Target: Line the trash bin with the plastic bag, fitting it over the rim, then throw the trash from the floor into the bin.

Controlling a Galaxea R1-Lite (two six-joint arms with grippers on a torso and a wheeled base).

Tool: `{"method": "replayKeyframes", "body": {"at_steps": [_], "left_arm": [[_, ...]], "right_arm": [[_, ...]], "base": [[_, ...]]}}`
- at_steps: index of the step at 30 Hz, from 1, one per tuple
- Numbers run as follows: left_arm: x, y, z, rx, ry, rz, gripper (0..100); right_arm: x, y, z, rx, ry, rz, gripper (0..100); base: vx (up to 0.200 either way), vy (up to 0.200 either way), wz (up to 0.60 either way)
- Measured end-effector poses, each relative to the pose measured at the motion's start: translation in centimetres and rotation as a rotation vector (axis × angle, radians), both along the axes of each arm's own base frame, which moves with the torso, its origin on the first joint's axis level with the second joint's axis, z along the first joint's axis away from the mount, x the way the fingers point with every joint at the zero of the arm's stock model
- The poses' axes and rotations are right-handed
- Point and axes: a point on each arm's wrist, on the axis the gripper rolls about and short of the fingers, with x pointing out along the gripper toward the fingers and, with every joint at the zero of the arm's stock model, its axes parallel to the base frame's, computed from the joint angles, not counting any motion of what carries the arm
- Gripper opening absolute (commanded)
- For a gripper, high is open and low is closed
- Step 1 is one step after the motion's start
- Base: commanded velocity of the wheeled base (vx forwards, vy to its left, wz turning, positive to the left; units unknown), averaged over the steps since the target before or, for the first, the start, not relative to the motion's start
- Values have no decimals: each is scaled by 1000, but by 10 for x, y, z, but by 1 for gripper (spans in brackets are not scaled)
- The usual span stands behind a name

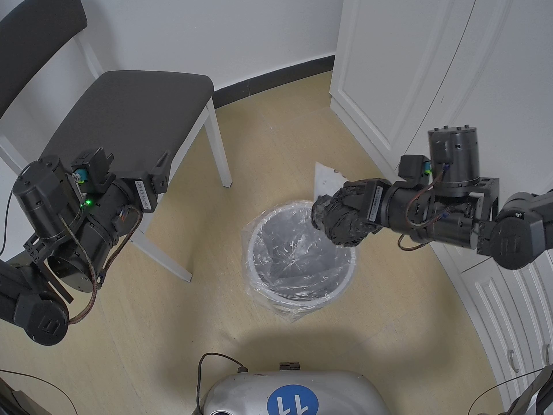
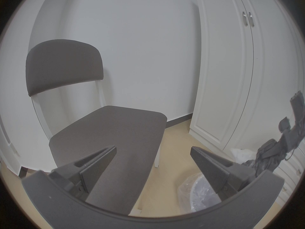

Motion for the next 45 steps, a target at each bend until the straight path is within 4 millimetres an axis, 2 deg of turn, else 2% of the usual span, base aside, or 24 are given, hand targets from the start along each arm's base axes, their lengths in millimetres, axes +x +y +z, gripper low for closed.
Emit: {"method": "replayKeyframes", "body": {"at_steps": [11,22,27,36,45], "left_arm": [[-4,-5,-3,4,7,-25,100],[-6,-6,-2,3,4,-30,100],[-6,-6,-2,4,5,-31,100],[-7,-6,-3,5,6,-32,100],[-8,-7,-4,10,12,-37,100]], "right_arm": [[14,39,-52,-12,33,61,0],[39,54,-107,-65,105,42,0],[56,60,-117,-35,72,-55,0],[71,64,-133,-10,87,-98,0],[64,62,-149,-124,224,-89,0]], "base": [[0,0,0],[0,0,0],[0,0,0],[0,0,0],[0,0,0]]}}
